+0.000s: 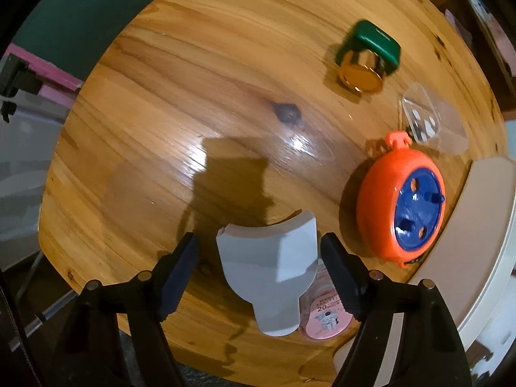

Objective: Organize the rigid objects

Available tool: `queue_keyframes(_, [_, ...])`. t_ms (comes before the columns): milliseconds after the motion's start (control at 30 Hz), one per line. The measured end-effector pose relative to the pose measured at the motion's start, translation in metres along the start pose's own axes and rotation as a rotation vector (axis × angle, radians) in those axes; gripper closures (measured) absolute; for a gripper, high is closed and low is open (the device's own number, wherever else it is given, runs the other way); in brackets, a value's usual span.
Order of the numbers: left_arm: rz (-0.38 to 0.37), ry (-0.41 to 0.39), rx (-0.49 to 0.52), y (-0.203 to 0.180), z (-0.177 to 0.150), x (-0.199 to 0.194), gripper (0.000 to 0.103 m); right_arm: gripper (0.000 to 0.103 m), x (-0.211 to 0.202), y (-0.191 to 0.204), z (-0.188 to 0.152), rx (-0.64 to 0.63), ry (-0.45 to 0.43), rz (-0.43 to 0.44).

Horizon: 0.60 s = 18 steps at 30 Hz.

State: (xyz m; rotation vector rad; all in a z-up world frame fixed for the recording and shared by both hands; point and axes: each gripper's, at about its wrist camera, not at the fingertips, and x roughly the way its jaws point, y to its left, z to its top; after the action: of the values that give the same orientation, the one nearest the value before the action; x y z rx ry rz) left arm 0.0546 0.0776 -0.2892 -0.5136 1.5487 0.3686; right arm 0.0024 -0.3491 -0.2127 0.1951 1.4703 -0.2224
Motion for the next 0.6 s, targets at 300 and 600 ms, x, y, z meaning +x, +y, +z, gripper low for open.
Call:
queue_keyframes(300, [-0.025, 0.02, -0.081, 0.024, 0.018, -0.002, 0.024, 0.095, 0.001, 0.0, -0.001, -0.01, 0.006, 0.006])
queue_keyframes(600, [-0.016, 0.01, -0.111, 0.041, 0.022, 0.004, 0.024, 0.095, 0.002, 0.0, -0.003, -0.01, 0.008, 0.007])
